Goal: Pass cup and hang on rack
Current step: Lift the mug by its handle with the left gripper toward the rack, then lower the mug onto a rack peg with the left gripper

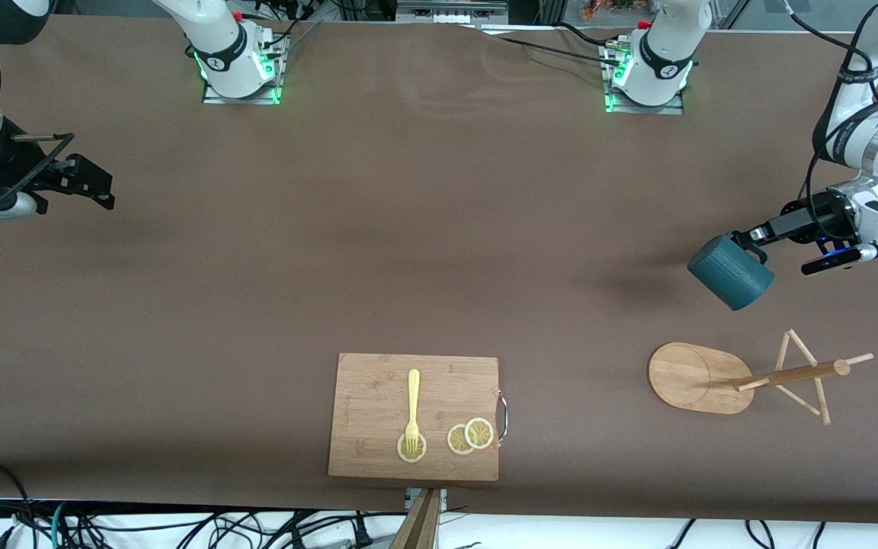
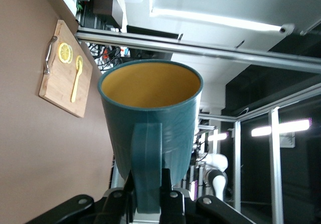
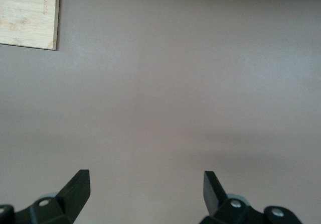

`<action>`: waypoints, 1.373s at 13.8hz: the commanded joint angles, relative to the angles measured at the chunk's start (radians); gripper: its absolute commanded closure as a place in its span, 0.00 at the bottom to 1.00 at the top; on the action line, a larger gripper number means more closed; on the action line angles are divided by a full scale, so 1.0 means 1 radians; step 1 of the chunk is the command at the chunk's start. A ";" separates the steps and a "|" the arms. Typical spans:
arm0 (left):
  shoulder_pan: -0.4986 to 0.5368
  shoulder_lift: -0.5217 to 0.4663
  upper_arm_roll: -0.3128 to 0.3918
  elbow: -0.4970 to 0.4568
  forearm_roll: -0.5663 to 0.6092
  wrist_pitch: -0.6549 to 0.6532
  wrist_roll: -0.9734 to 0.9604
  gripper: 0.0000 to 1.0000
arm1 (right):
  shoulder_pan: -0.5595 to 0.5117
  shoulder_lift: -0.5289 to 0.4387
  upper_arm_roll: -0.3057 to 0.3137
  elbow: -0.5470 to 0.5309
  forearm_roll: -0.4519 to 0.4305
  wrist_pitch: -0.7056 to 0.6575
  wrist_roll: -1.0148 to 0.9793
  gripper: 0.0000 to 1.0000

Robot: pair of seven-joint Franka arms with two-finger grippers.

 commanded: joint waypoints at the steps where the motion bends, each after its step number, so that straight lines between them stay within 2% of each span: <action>1: 0.040 0.049 -0.010 0.021 -0.040 -0.048 -0.022 1.00 | -0.019 0.005 0.015 0.021 0.003 -0.014 -0.017 0.00; 2: 0.057 0.069 -0.012 0.023 -0.060 -0.059 -0.024 1.00 | -0.019 0.005 0.015 0.019 0.003 -0.014 -0.015 0.00; 5: 0.091 0.184 -0.012 0.136 -0.058 -0.138 -0.024 1.00 | -0.019 0.005 0.015 0.021 0.003 -0.014 -0.017 0.00; 13: 0.093 0.337 -0.035 0.340 -0.115 -0.134 -0.061 1.00 | -0.019 0.005 0.015 0.019 0.003 -0.014 -0.017 0.00; 19: 0.091 0.418 -0.038 0.389 -0.164 -0.139 -0.065 1.00 | -0.019 0.007 0.015 0.021 0.003 -0.014 -0.017 0.00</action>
